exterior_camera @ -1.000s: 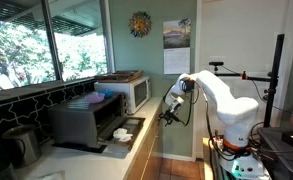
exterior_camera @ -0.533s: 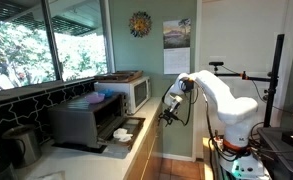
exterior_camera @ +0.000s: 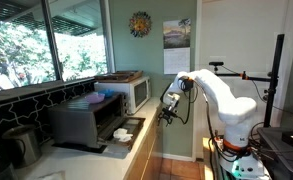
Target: Open the far right drawer
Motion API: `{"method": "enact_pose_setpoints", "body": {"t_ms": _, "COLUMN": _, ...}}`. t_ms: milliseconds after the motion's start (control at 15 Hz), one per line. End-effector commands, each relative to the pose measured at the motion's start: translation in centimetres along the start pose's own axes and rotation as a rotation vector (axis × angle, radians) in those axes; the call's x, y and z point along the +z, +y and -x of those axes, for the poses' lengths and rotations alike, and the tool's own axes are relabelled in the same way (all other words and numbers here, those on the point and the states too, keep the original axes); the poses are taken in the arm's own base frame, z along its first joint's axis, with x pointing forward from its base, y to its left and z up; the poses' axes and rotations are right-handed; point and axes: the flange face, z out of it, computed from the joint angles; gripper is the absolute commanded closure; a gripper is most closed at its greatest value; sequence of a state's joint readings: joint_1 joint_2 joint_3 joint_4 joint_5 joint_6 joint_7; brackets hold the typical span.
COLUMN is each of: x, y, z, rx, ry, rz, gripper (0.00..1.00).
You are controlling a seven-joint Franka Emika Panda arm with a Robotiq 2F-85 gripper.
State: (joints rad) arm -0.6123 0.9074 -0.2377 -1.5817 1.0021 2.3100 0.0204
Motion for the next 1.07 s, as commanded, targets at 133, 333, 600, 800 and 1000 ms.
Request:
{"method": "enact_pose_setpoints", "body": {"t_ms": 133, "x": 1.2, "y": 4.3, "z": 1.0, "rx": 0.066, "ry": -0.052, "rz": 0.129, "gripper": 0.0}}
{"method": "enact_pose_setpoints", "body": {"t_ms": 333, "x": 0.7, "y": 5.4, "z": 1.5, "rx": 0.096, "ry": -0.059, "rz": 0.144, "gripper": 0.0}}
{"method": "enact_pose_setpoints", "body": {"t_ms": 600, "x": -0.5, "y": 7.4, "z": 2.4, "rx": 0.145, "ry": -0.056, "rz": 0.151, "gripper": 0.0}}
{"method": "enact_pose_setpoints", "body": {"t_ms": 800, "x": -2.1, "y": 8.5, "z": 3.0, "rx": 0.203, "ry": -0.021, "rz": 0.163, "gripper": 0.0}}
{"method": "enact_pose_setpoints", "body": {"t_ms": 1000, "x": -4.6, "y": 8.3, "z": 3.3, "rx": 0.235, "ry": 0.098, "rz": 0.118, "gripper": 0.0}}
